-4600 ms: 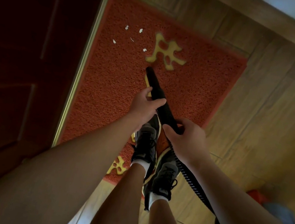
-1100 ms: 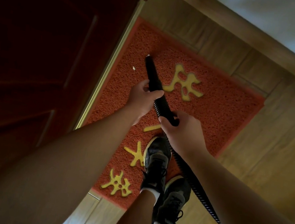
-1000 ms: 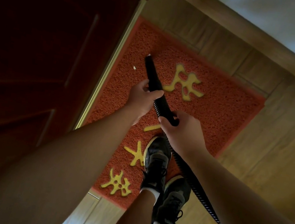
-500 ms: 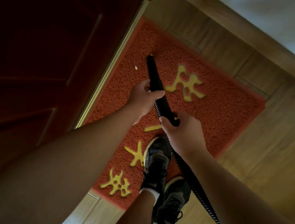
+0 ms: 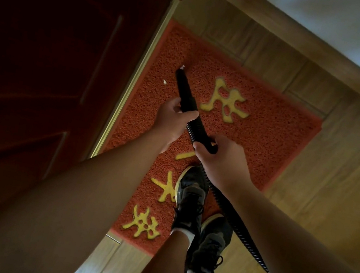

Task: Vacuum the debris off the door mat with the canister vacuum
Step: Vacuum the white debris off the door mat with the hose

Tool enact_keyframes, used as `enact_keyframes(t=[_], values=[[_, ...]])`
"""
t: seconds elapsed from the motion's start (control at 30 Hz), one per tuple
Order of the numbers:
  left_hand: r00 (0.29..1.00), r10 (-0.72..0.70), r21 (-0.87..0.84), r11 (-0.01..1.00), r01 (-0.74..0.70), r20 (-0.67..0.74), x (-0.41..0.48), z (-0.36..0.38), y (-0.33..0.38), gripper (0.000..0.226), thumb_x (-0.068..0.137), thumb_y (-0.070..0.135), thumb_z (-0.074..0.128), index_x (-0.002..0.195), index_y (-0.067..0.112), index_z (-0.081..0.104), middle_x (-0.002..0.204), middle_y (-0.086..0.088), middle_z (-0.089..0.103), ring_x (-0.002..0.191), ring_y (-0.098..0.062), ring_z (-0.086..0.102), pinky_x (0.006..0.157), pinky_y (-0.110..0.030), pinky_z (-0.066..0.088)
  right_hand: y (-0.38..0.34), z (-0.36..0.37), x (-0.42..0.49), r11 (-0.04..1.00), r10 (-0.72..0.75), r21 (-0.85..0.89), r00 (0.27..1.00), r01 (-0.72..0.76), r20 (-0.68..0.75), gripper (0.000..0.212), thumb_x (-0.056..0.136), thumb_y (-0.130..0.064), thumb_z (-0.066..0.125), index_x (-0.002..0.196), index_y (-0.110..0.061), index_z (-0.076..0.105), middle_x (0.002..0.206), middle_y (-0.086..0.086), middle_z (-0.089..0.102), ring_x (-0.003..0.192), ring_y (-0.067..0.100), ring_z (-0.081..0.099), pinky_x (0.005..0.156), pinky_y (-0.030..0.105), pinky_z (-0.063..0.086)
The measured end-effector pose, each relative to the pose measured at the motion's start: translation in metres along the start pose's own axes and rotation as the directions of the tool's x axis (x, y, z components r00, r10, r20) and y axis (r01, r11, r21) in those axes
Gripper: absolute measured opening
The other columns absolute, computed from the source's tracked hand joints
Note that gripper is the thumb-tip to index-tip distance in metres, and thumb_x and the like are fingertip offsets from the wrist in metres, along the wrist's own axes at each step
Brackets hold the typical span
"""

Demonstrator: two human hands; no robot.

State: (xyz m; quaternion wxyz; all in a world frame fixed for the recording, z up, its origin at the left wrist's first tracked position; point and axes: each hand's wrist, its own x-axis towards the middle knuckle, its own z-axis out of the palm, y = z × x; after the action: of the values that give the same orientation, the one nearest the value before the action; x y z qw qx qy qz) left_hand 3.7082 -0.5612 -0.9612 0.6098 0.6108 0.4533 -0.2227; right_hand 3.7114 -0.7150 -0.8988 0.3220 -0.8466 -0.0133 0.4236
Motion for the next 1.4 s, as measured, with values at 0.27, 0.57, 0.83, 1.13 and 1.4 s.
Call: enact_keyframes(t=[0.27, 0.57, 0.83, 1.13, 1.4], values=[[1.000, -0.019, -0.010, 1.000, 0.019, 0.000, -0.001, 0.000, -0.008, 0.034, 0.093, 0.015, 0.071, 0.127, 0.015, 0.065, 0.115, -0.006, 0.072, 0.109, -0.022, 0.068, 0.102, -0.048, 0.054, 0.001, 0.003, -0.005, 1.000, 0.012, 0.002, 1.000, -0.012, -0.001, 0.025, 0.096, -0.036, 0.064, 0.096, -0.011, 0.065, 0.067, 0.010, 0.066, 0.058, 0.035, 0.063, 0.043, 0.038, 0.045], [1.000, 0.000, -0.021, 1.000, 0.000, 0.008, 0.015, 0.004, 0.004, 0.033, 0.093, 0.014, 0.071, 0.126, 0.016, 0.066, 0.113, -0.006, 0.072, 0.108, -0.024, 0.069, 0.095, -0.042, 0.056, -0.004, -0.005, 0.010, 1.000, 0.018, 0.016, 1.000, -0.018, -0.017, 0.027, 0.096, -0.036, 0.063, 0.092, -0.009, 0.066, 0.069, 0.013, 0.067, 0.060, 0.037, 0.063, 0.045, 0.037, 0.043], [1.000, -0.003, -0.009, 1.000, 0.004, 0.004, 0.012, 0.001, 0.003, 0.027, 0.093, 0.016, 0.071, 0.120, 0.019, 0.068, 0.109, -0.003, 0.072, 0.108, -0.023, 0.069, 0.097, -0.043, 0.055, -0.005, -0.004, 0.007, 1.000, 0.020, 0.000, 1.000, -0.020, -0.021, 0.026, 0.096, -0.037, 0.063, 0.100, -0.011, 0.066, 0.069, 0.010, 0.067, 0.058, 0.034, 0.063, 0.045, 0.041, 0.047], [0.999, -0.032, -0.001, 0.999, 0.032, -0.022, -0.002, -0.004, -0.010, 0.033, 0.093, 0.017, 0.071, 0.125, 0.017, 0.066, 0.110, -0.002, 0.072, 0.108, -0.023, 0.068, 0.101, -0.050, 0.054, -0.003, 0.005, -0.007, 0.999, 0.033, -0.011, 0.999, -0.033, 0.011, 0.024, 0.096, -0.039, 0.063, 0.098, -0.015, 0.065, 0.069, 0.009, 0.067, 0.060, 0.034, 0.064, 0.044, 0.035, 0.042], [0.999, -0.035, 0.000, 0.999, 0.035, -0.014, -0.011, -0.005, -0.016, 0.033, 0.093, 0.020, 0.071, 0.126, 0.019, 0.066, 0.114, -0.003, 0.072, 0.109, -0.022, 0.068, 0.102, -0.051, 0.053, 0.003, 0.009, -0.013, 1.000, 0.024, -0.015, 1.000, -0.024, 0.011, 0.024, 0.095, -0.039, 0.063, 0.089, -0.016, 0.064, 0.067, 0.008, 0.065, 0.058, 0.034, 0.063, 0.043, 0.032, 0.039]])
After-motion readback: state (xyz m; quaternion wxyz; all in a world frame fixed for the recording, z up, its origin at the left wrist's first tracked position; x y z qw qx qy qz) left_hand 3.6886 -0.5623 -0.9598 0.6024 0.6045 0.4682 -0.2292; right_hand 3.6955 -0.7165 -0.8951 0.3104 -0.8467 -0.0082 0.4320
